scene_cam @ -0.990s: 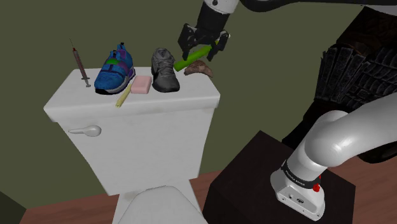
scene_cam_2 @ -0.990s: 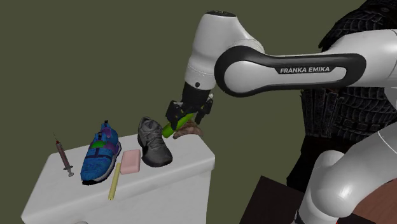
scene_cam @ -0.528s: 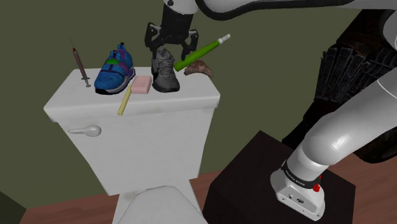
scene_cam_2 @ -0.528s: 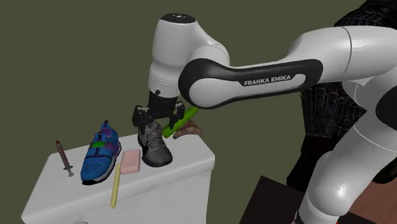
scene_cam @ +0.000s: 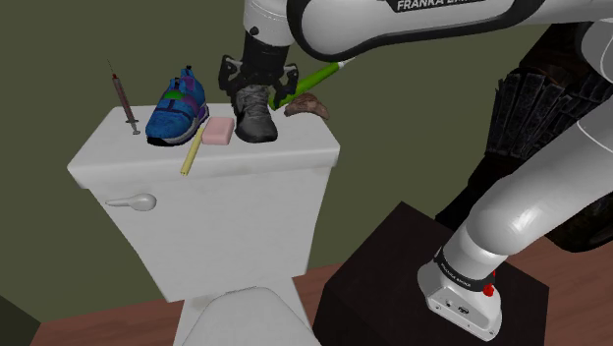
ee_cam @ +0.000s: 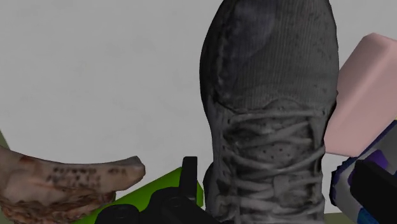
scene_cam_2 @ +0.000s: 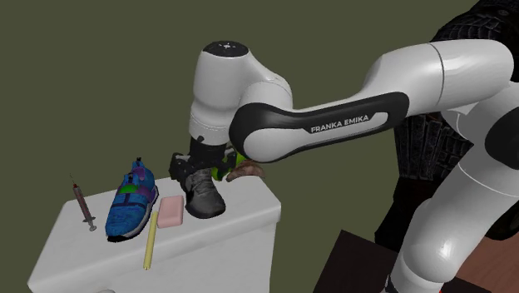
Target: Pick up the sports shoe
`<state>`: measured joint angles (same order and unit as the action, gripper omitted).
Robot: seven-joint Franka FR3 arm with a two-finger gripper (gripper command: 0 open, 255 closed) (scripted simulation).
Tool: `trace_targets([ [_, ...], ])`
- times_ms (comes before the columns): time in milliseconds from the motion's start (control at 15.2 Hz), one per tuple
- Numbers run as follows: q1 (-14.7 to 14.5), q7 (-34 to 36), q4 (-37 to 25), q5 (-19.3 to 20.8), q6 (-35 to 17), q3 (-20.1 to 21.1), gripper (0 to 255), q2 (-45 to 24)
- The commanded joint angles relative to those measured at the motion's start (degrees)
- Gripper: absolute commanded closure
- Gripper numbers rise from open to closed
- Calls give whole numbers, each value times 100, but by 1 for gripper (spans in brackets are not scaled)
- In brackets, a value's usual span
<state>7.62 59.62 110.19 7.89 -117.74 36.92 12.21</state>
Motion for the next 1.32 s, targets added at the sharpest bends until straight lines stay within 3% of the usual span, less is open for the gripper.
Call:
trace_targets([
  [0, -6, 7, 95, -13, -72, -5, 0, 30],
  [66, -4, 2, 95, -12, -76, -8, 255, 27],
  [660, -7, 8, 94, -12, -72, -5, 255, 29],
  [1254, 14, -108, -663, -12, 612, -10, 255, -49],
])
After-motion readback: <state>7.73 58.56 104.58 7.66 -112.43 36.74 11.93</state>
